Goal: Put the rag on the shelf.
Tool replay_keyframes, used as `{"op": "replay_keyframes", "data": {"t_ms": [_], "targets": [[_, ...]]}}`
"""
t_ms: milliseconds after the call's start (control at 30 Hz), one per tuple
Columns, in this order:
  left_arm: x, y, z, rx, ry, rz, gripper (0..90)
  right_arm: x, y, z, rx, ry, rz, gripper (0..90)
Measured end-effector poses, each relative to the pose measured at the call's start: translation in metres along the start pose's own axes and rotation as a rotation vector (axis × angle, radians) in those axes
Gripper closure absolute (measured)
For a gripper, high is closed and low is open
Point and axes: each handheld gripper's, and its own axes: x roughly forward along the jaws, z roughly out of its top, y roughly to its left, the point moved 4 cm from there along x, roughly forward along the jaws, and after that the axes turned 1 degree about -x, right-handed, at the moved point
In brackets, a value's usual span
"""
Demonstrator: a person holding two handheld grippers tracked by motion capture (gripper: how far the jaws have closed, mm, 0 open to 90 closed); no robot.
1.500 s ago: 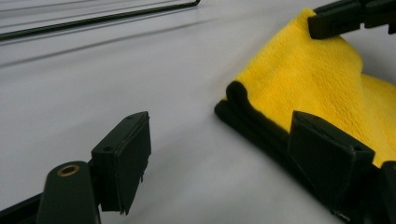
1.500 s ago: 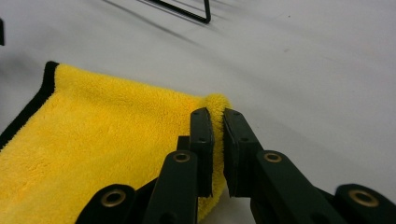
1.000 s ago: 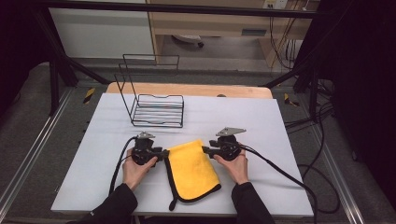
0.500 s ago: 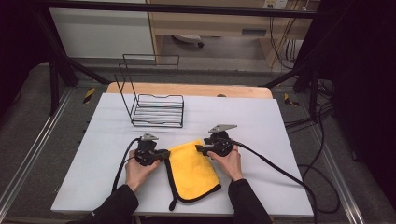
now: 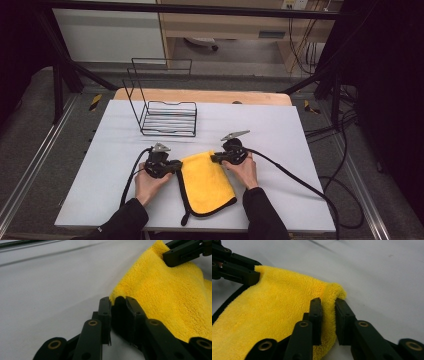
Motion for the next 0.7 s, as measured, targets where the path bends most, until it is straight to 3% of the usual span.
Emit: {"op": "replay_keyframes", "data": {"t_ms": [233, 367, 700], "targets": [[-0.001, 0.000, 0.001, -0.001, -0.007, -0.002, 78.1, -0.002, 0.002, 0.001, -0.002, -0.007, -0.018, 83.6], [-0.006, 0.001, 0.004, -0.018, -0.031, -0.024, 78.7, -0.007, 0.005, 0.003, -0.002, -0.026, -0.031, 83.8], [-0.029, -0.013, 0.013, 0.052, -0.120, -0.028, 78.7, -0.030, 0.020, 0.007, -0.041, -0.135, -0.063, 83.9]]}}
